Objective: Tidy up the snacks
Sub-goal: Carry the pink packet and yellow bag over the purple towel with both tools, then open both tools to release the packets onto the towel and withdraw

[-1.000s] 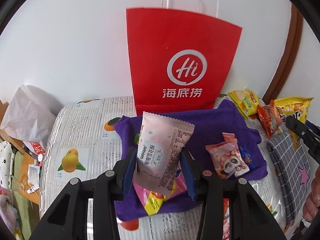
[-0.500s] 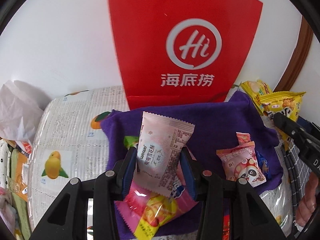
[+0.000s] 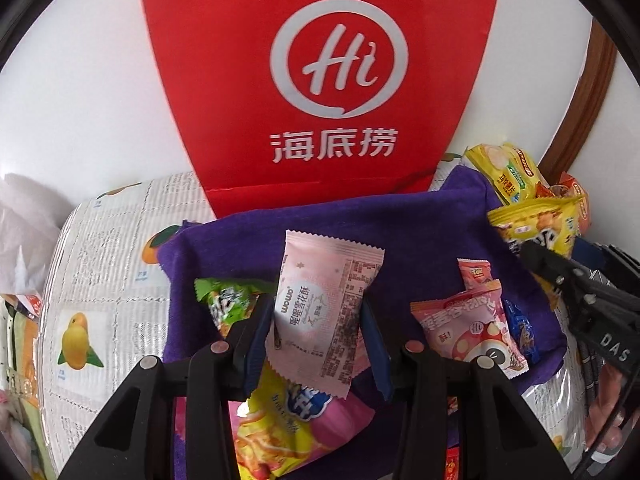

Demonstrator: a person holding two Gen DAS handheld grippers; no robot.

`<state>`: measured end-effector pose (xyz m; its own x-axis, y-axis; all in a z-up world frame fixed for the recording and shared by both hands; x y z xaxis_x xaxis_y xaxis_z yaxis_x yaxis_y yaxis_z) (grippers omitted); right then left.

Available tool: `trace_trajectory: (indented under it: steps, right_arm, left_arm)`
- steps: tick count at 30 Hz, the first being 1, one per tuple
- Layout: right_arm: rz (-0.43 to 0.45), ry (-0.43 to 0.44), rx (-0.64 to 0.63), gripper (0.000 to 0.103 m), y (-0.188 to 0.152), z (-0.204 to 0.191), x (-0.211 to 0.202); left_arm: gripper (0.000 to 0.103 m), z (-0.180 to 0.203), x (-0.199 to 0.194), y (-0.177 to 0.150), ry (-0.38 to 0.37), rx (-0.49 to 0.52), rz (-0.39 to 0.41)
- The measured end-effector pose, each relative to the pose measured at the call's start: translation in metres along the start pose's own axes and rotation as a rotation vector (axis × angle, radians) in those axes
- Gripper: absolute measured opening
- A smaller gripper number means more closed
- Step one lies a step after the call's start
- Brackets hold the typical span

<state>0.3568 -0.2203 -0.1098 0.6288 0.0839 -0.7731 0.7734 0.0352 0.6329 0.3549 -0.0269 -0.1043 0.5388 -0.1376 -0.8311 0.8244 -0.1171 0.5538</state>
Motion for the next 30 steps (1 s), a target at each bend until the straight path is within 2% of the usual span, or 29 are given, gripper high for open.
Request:
trace_trajectory:
  steps: [10,24,30]
  right_arm:
    - [-0.095,-0.019,-0.023,0.055,-0.010,0.001,0.025]
    - [-0.127,-0.001,-0.076,0.055,-0.017,-0.004,0.031]
    - [-0.120,0.001,-0.072,0.055,-0.017,-0.002,0.025]
  left_arm:
    - [0.042,0.012,0.021,-0.003,-0.010,0.016,-0.035]
    - [0.043,0.024,0.037,-0.004,0.003,0.034,-0.079]
    - [0.060,0.023,0.031,-0.002,-0.030,0.001,-0.075]
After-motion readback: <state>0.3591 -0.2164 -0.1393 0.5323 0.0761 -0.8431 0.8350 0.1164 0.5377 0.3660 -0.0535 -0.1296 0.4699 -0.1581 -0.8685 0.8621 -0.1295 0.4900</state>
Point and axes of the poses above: each gripper's, at about its wrist camera, not at the fingertips, and x roughly the way its jaws point, z to its right, y to its top, the point moved 2 cm from there along x, roughly the way its jaws point, and after that the axes turned 2 degrees about -y, right-handed, at the moved point
